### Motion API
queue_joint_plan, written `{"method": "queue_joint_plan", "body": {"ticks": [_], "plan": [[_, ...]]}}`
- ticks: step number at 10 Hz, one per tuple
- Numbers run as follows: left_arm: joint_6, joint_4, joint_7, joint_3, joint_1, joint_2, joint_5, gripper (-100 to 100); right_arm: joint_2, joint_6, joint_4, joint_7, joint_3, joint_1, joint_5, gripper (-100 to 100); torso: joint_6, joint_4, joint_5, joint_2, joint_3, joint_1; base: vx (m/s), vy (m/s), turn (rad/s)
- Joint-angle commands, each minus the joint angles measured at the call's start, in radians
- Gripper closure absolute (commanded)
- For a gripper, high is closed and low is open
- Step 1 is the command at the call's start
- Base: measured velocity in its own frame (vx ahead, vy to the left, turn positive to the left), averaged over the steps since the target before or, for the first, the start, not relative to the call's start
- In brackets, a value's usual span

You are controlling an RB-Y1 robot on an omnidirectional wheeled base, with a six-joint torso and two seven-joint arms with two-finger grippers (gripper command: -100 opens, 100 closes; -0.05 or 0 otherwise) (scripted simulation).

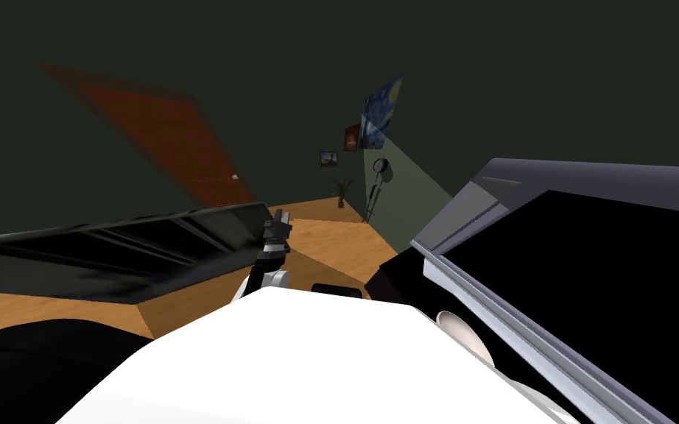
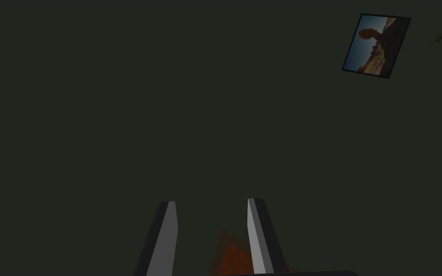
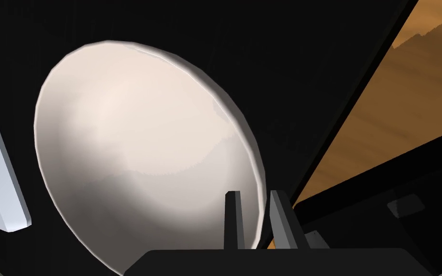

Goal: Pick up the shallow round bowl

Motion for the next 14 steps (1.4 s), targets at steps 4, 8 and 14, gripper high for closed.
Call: {"method": "queue_joint_plan", "body": {"ticks": [4, 8, 14], "plan": [[0.000, 0.000, 0.000, 0.000, 0.000, 0.000, 0.000, 0, -0.025, -0.023, -0.054, -0.019, 0.040, -0.060, 0.079, 100, 0.000, 0.000, 0.000, 0.001, 0.000, -0.002, 0.100, -0.004, -0.336], [0.000, 0.000, 0.000, 0.000, 0.000, 0.000, 0.000, 0, -0.054, -0.041, -0.082, -0.028, 0.104, -0.139, 0.182, 100, 0.000, 0.000, 0.001, 0.001, 0.000, 0.000, 0.104, 0.008, -0.402], [0.000, 0.000, 0.000, 0.000, -0.001, 0.000, 0.000, 0, -0.069, -0.050, -0.105, -0.038, 0.137, -0.179, 0.234, 100, -0.001, 0.001, 0.002, 0.005, 0.003, -0.001, 0.049, 0.009, -0.150]]}}
